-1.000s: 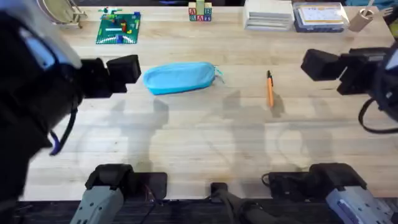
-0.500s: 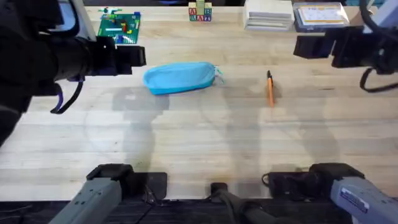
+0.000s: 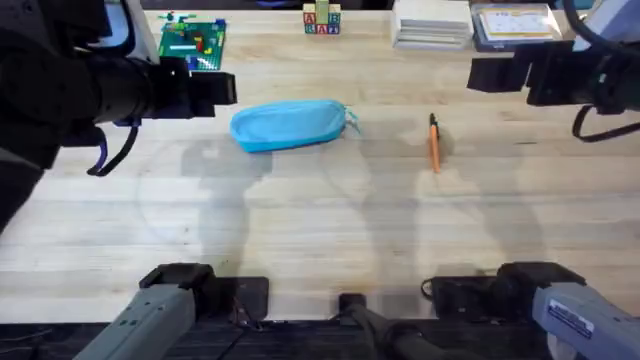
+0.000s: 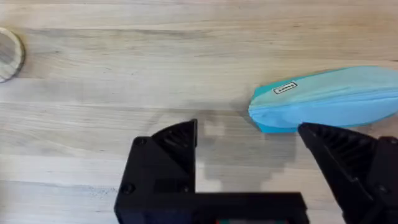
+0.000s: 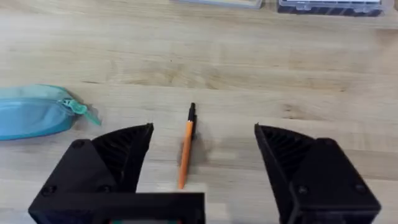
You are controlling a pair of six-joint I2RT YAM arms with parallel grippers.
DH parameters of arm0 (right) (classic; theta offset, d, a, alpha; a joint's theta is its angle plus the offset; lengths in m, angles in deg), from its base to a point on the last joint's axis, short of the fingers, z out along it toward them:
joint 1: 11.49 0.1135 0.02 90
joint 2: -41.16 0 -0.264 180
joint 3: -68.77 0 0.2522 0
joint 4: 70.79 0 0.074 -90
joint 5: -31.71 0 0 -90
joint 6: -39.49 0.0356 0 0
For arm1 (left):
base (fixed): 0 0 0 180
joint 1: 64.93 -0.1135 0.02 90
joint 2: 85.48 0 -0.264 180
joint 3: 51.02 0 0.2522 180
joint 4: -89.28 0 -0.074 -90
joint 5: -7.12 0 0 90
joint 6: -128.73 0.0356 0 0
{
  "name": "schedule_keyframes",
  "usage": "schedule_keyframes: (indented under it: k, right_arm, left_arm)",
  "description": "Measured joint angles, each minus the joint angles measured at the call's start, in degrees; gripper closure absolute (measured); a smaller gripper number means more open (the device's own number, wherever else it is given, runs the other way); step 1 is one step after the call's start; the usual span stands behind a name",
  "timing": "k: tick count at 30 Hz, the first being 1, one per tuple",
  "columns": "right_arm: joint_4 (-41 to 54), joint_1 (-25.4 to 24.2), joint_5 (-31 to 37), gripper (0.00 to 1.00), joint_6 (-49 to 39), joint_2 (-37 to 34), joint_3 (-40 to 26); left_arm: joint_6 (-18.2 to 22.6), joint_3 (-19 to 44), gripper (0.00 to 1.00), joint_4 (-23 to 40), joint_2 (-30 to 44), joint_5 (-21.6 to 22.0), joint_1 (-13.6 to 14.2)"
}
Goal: Unzip the bag, pick up the pens from the table one at a time and place them inside, then zip the bag closed.
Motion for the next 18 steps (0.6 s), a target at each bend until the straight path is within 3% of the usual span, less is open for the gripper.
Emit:
schedule_keyframes:
  k: [12, 15, 18]
  right_arm:
    - [0.00, 0.00, 0.00, 0.006, 0.00, 0.00, 0.00]
    - [0.00, 0.00, 0.00, 0.005, 0.00, 0.00, 0.00]
    - [0.00, 0.00, 0.00, 0.005, 0.00, -0.01, 0.00]
  left_arm:
    - [1.55, 0.00, 0.009, -1.20, 0.00, -1.10, -0.02]
    - [6.55, 0.00, 0.010, -1.27, 0.00, -4.85, -1.08]
    - [14.28, 0.00, 0.009, -1.19, 0.00, -12.52, -4.07]
